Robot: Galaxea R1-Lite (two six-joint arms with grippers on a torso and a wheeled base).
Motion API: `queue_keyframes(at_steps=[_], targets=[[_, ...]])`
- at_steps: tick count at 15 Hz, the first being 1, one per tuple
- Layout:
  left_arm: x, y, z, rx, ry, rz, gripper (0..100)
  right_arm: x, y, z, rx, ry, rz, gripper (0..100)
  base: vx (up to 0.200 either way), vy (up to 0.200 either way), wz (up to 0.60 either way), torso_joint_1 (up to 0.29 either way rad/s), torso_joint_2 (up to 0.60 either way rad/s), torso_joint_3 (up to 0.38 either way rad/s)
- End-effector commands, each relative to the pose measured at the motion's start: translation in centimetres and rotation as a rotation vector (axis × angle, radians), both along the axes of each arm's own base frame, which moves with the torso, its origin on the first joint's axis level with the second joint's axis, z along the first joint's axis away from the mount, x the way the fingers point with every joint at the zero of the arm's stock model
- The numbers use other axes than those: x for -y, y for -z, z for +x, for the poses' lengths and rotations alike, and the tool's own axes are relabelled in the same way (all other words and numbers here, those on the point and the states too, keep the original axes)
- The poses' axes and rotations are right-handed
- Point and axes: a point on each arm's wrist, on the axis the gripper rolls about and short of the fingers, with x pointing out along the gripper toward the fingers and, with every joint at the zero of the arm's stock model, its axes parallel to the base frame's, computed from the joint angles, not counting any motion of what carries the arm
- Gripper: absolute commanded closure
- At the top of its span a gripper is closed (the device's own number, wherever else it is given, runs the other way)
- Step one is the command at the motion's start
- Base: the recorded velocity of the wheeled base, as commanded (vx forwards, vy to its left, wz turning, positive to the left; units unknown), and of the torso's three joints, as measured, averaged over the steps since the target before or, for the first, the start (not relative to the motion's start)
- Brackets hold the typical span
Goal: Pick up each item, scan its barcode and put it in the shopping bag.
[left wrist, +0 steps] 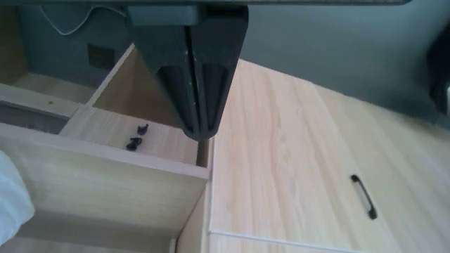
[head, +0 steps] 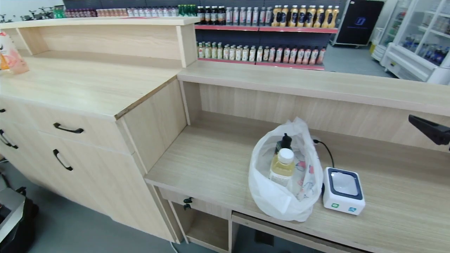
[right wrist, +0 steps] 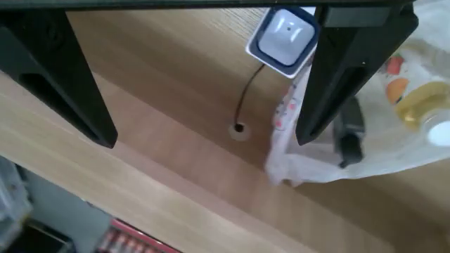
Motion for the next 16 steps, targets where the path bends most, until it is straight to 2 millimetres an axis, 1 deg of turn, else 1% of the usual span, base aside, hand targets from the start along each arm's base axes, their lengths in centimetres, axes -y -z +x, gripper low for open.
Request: queue_keyframes(at_steps=[1,3,6,8,9,11,13,15,16], targets=[[0.0,0.0,0.0,0.000,-0.001,0.000,100,-1.3,-0.8,0.0,0.030,-0.001,0.045,0,0.000,0.000,-0.60,0.295,-0.57,-0.271],[0.0,0.0,0.0,0.000,-0.001,0.000,100,-1.2,-0.8,-0.2,0.027,0.039,0.065,0,0.000,0.000,-0.60,0.124,-0.24,-0.112],[0.0,0.0,0.0,0.000,-0.001,0.000,100,-1.1,-1.1,-0.2,0.044,0.068,0.108,0,0.000,0.000,-0.60,0.028,-0.04,-0.018],[0.0,0.0,0.0,0.000,-0.001,0.000,100,-1.0,-0.1,-0.4,0.027,0.080,0.149,0,0.000,0.000,0.00,0.000,0.00,0.000],[0.0,0.0,0.0,0.000,-0.001,0.001,100,-1.0,0.9,-0.9,0.015,0.085,0.175,0,0.000,0.000,0.00,0.000,0.00,0.000],[0.0,0.0,0.0,0.000,-0.001,0.000,100,-1.5,3.1,-3.8,0.021,0.081,0.224,0,0.000,0.000,0.00,0.000,0.00,0.000],[0.0,0.0,0.0,0.000,-0.001,0.000,100,-1.7,4.9,-6.0,0.012,0.155,0.237,0,0.000,0.000,0.00,0.000,0.00,0.000],[0.0,0.0,0.0,0.000,-0.001,0.000,100,-1.8,7.3,-7.7,-0.027,0.213,0.255,0,0.000,0.000,0.00,0.117,-0.21,-0.110],[0.0,0.0,0.0,0.000,-0.001,0.000,100,-1.9,7.9,-8.2,-0.035,0.214,0.268,0,0.000,0.000,0.00,0.036,-0.09,-0.032]])
